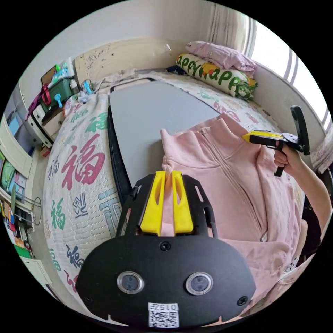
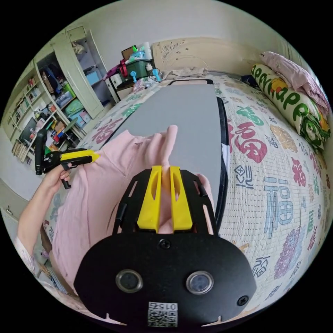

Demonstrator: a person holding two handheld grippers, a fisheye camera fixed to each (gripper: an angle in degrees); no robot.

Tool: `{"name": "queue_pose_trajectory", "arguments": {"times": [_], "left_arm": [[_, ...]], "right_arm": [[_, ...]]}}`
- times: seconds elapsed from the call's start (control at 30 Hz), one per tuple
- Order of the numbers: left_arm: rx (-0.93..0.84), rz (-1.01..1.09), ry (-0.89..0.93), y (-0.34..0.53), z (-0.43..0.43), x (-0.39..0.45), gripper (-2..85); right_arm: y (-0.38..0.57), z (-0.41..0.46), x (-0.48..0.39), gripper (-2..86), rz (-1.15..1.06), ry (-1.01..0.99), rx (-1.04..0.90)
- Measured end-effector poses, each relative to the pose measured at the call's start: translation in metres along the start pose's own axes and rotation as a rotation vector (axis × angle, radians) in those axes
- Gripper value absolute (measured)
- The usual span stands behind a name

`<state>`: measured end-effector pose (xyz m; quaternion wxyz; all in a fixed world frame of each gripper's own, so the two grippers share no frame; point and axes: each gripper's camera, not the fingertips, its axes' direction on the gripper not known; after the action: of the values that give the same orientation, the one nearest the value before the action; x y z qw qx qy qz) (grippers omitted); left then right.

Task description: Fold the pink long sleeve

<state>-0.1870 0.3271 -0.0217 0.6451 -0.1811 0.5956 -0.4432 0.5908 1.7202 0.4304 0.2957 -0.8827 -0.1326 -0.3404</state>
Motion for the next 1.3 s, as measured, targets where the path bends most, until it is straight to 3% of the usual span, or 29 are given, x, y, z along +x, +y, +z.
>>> {"name": "queue_pose_trajectory", "arguments": {"times": [0.1,0.23,0.33,0.43,0.57,0.67,0.8,0.87,0.93,1.03,1.17,1.3], "left_arm": [[0.155,0.068,0.041,0.044,-0.079,0.025,2.1],[0.321,0.2,0.089,0.176,-0.202,0.069,1.8],[0.295,0.142,0.271,0.309,-0.24,0.086,1.6],[0.242,0.084,0.367,0.45,-0.229,0.126,1.5],[0.105,0.02,0.342,0.581,-0.192,0.189,1.2],[0.205,0.015,0.281,0.61,-0.22,0.201,1.3],[0.198,0.045,0.226,0.609,-0.235,0.21,1.6],[0.07,0.063,0.197,0.613,-0.206,0.214,2.0],[-0.005,0.014,0.281,0.626,-0.184,0.205,2.5],[0.08,-0.094,0.377,0.664,-0.198,0.171,1.5],[0.206,-0.239,0.08,0.703,-0.24,0.123,6.2],[0.276,-0.288,0.095,0.69,-0.234,0.068,8.9]], "right_arm": [[0.058,-0.079,-0.003,4.9,-0.127,-0.046,0.089],[0.212,-0.212,-0.022,4.9,-0.38,-0.016,0.241],[0.353,-0.272,-0.011,6.6,-0.386,-0.175,0.216],[0.505,-0.279,0.007,8.2,-0.279,-0.306,0.122],[0.672,-0.269,-0.007,10.1,-0.37,-0.122,0.031],[0.714,-0.291,-0.003,11.2,-0.379,-0.035,0.075],[0.728,-0.319,0.025,12.3,-0.335,-0.043,0.097],[0.746,-0.302,0.048,12.9,-0.312,-0.058,-0.046],[0.777,-0.293,0.065,13.3,-0.308,-0.029,-0.082],[0.829,-0.313,0.096,13.9,-0.235,-0.019,-0.068],[0.882,-0.357,0.129,14.6,-0.129,0.067,0.015],[0.89,-0.376,0.094,15.0,-0.237,0.092,0.149]]}}
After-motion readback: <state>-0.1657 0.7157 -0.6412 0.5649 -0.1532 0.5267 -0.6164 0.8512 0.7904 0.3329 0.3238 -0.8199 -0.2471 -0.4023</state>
